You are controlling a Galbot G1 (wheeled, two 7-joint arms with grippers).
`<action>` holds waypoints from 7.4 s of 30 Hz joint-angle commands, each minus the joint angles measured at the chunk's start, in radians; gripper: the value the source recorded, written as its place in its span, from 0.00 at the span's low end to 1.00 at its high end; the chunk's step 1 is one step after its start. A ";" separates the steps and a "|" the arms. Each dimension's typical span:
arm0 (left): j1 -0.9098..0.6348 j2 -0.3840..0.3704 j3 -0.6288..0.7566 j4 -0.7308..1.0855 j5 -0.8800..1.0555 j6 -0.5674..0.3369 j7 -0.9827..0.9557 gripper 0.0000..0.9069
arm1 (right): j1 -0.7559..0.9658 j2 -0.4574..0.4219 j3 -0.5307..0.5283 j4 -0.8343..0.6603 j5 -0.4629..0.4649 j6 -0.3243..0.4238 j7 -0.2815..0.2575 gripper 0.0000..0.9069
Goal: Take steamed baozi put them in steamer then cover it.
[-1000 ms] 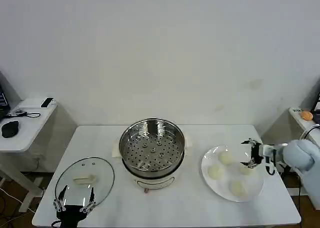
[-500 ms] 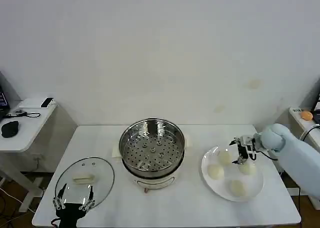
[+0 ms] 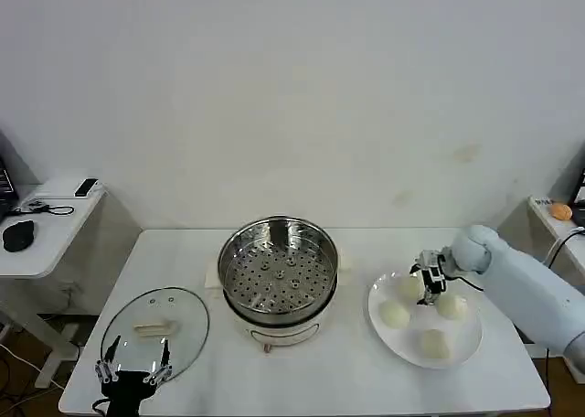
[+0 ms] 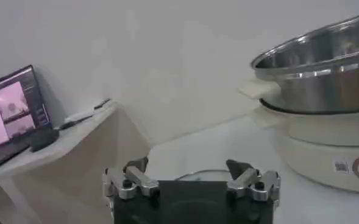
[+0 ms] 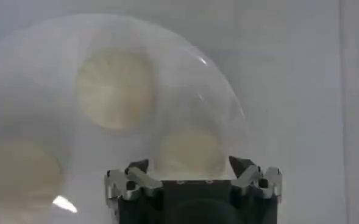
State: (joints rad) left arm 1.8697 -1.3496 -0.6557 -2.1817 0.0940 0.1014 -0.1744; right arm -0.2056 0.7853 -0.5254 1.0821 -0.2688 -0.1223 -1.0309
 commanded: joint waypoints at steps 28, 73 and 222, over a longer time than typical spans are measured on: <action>0.011 0.005 -0.006 -0.033 -0.003 0.000 -0.004 1.00 | 0.518 -0.026 -0.319 0.110 0.263 -0.008 -0.020 0.69; 0.019 -0.008 -0.115 -0.033 -0.035 0.003 -0.002 1.00 | 0.602 0.562 -0.670 -0.066 0.027 0.498 0.074 0.69; -0.041 0.151 -0.094 -0.066 -0.063 0.044 0.018 1.00 | 0.982 0.052 -0.784 0.448 0.682 -0.244 0.136 0.72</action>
State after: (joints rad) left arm 1.8317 -1.2011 -0.7503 -2.2485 0.0312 0.1458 -0.1564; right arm 0.5696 0.7325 -1.2092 1.5090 0.2768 -0.3337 -0.9097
